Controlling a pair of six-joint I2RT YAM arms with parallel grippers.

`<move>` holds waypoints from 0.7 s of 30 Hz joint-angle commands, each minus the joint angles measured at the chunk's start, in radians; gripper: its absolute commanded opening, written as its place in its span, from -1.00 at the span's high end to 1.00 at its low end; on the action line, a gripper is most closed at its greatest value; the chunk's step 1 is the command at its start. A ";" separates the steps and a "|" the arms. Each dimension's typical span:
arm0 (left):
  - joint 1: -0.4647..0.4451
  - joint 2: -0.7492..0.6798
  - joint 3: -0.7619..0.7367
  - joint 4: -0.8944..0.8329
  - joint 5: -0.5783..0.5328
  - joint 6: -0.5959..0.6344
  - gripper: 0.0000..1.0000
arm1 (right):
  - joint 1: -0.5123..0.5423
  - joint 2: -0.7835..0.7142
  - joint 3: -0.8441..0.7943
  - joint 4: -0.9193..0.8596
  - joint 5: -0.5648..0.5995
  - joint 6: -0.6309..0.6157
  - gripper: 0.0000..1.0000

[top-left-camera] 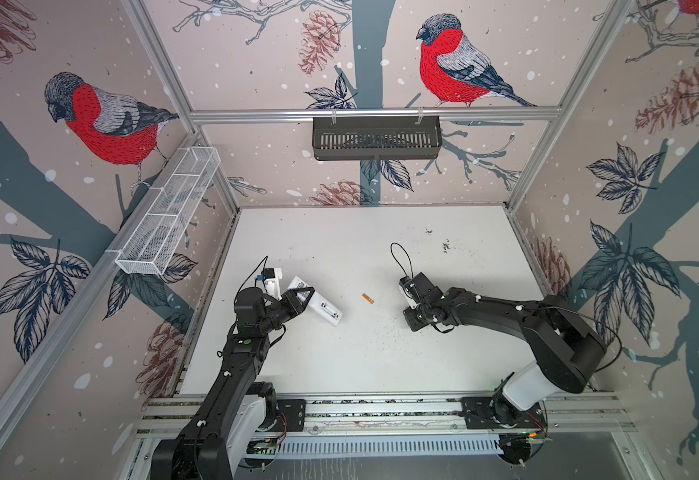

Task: Load the batteries into the remote control

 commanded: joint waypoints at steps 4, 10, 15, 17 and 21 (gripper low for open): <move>-0.068 0.029 -0.002 0.083 0.027 -0.008 1.00 | 0.047 -0.093 -0.024 0.064 -0.070 -0.099 0.81; -0.131 0.031 -0.012 0.099 0.020 -0.012 1.00 | 0.177 -0.186 -0.025 0.151 -0.163 -0.089 0.82; -0.148 0.020 -0.020 0.134 0.039 -0.026 1.00 | 0.288 -0.207 0.006 0.231 -0.218 -0.007 0.82; -0.155 0.021 -0.023 0.149 0.050 -0.034 1.00 | 0.314 -0.193 0.031 0.239 -0.236 0.014 0.82; -0.163 0.018 -0.028 0.162 0.054 -0.043 1.00 | 0.361 -0.139 0.104 0.213 -0.230 0.051 0.82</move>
